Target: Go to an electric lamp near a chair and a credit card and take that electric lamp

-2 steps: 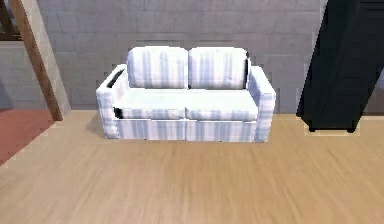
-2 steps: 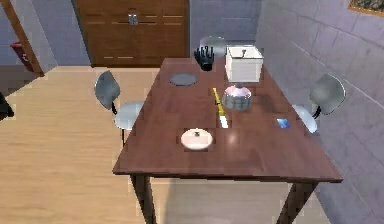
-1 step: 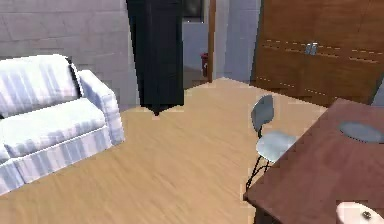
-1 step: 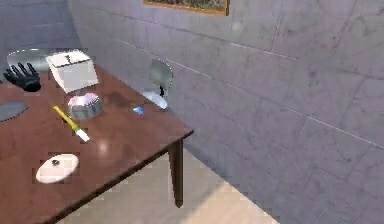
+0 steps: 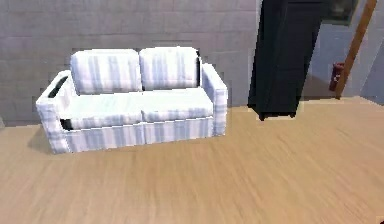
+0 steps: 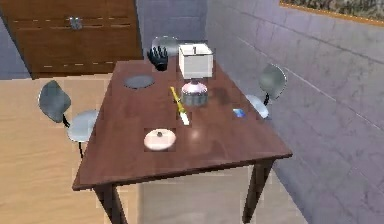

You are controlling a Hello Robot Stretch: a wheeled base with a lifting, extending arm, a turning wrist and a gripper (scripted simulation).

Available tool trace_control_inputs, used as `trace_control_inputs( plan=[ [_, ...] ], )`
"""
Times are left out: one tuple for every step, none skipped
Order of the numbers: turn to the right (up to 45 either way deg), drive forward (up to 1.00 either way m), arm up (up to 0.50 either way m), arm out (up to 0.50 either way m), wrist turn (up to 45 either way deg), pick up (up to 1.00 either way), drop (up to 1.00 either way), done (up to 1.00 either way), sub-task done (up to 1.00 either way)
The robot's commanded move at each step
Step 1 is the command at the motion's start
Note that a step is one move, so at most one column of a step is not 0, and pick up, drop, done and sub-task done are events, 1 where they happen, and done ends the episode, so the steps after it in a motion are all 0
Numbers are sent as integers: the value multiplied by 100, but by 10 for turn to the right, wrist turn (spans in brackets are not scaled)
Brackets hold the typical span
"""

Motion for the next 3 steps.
trace_control_inputs(
  plan=[
    [-30,0,0,0,0,0,0,0,0],
    [450,0,0,0,0,0,0,0,0],
    [450,0,0,0,0,0,0,0,0]
  ],
)
